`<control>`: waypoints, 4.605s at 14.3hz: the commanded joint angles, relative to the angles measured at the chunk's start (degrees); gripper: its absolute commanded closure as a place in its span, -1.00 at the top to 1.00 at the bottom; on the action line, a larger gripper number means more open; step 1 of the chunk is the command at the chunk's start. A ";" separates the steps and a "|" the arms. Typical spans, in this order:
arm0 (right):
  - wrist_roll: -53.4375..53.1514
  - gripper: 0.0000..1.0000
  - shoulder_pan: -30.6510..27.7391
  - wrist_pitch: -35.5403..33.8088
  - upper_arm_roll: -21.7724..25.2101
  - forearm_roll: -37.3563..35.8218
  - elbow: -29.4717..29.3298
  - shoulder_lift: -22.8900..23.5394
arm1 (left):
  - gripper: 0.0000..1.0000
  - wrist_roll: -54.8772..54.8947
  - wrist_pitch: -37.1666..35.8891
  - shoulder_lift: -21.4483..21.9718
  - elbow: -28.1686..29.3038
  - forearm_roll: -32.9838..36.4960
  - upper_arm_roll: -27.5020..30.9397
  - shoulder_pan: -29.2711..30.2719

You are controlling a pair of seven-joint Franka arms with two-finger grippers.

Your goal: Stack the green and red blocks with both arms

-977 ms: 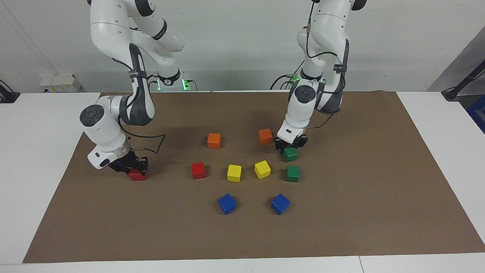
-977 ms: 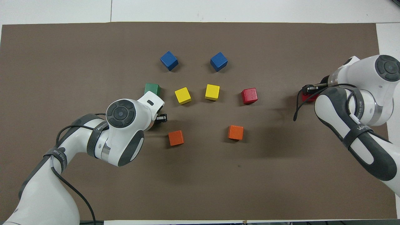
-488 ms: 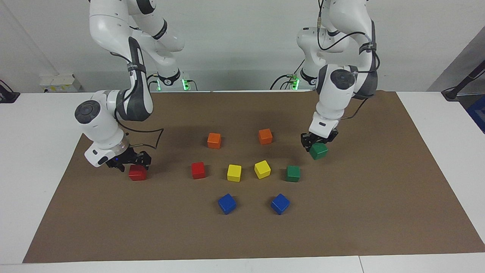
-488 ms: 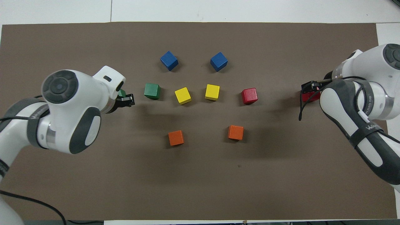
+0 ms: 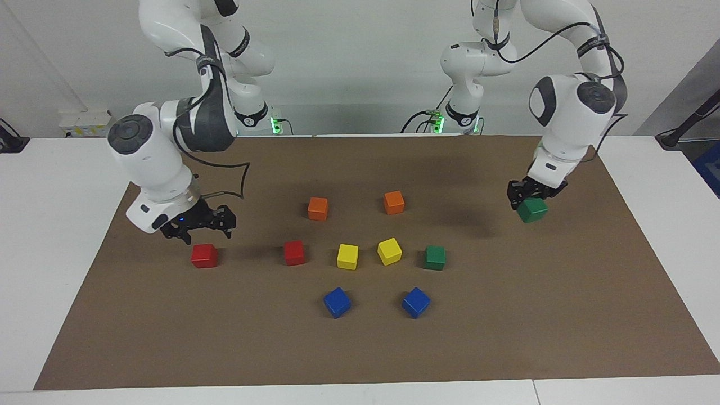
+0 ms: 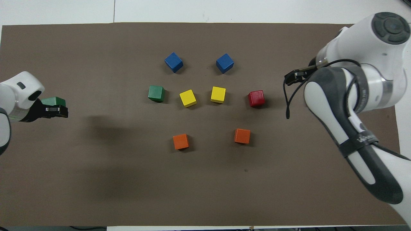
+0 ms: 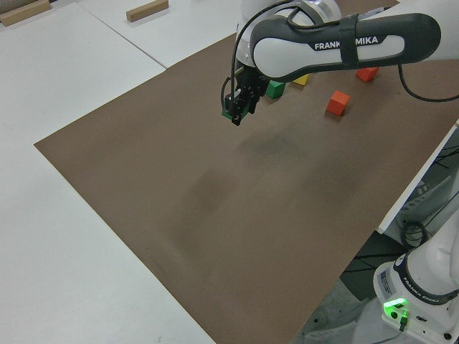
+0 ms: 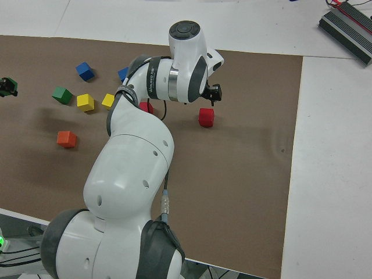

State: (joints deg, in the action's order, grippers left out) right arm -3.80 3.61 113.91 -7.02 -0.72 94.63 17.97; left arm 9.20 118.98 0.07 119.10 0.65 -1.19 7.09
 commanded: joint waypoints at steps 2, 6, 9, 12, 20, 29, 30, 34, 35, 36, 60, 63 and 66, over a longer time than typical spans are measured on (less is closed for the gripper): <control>-7.26 1.00 5.43 3.67 0.08 -0.52 -0.15 3.03 | -1.00 4.86 8.87 1.42 8.32 -0.92 -0.74 2.93; -11.92 1.00 5.88 7.71 -0.01 -0.43 3.01 3.83 | -1.00 8.12 12.58 -1.65 11.06 -0.83 -0.74 2.76; -12.29 1.00 5.97 8.08 -0.01 -0.43 3.72 4.53 | -1.00 8.03 13.64 -3.23 11.42 -0.92 -0.74 2.84; -12.37 1.00 7.02 9.74 -0.01 -0.43 4.94 5.32 | -1.00 7.94 17.14 -4.64 13.08 -0.92 -0.74 3.02; -12.46 1.00 7.20 14.58 -0.01 -0.43 8.55 6.20 | -0.89 9.25 20.15 -6.31 13.88 -0.92 -0.74 2.93; -12.38 -1.00 7.20 13.20 0.17 -0.43 10.15 4.80 | 1.00 15.40 10.35 -6.05 6.62 -0.83 -0.65 3.11; -12.38 -1.00 6.94 9.00 0.17 -0.43 7.18 4.27 | 1.00 16.28 6.30 -6.05 3.02 -0.83 -0.65 3.11; -8.27 -1.00 2.91 -4.22 0.17 -0.60 -1.11 2.08 | 1.00 15.77 -6.63 -6.48 -10.79 -0.83 -1.35 1.36; -5.81 -1.00 0.98 -4.75 0.17 -0.60 -0.76 0.76 | 1.00 14.80 -8.66 -6.92 -13.95 -0.83 -1.36 -0.56; -3.35 -1.00 -1.22 -6.15 0.17 -0.60 -0.59 -0.21 | 1.00 12.45 -9.46 -7.97 -16.33 -0.83 -1.27 -3.19; 7.84 -1.00 -13.72 9.48 0.17 -0.43 14.53 -4.52 | 1.00 -16.31 12.93 -26.26 -19.88 -0.30 -1.00 -27.21; 7.84 -1.00 -13.98 9.57 0.25 -0.43 15.85 -4.96 | 1.00 -17.02 15.31 -26.26 -17.68 -0.30 -0.92 -27.65; 7.93 -1.00 -14.51 11.41 0.17 -0.43 17.51 -5.40 | 1.00 -18.42 17.07 -26.18 -16.36 -0.30 -0.92 -27.83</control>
State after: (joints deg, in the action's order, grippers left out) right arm 2.47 -9.54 122.87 -6.07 -0.83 108.66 14.85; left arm -6.88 133.72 -26.56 100.96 -1.05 -2.83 -19.74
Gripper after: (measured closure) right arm 0.458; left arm 0.000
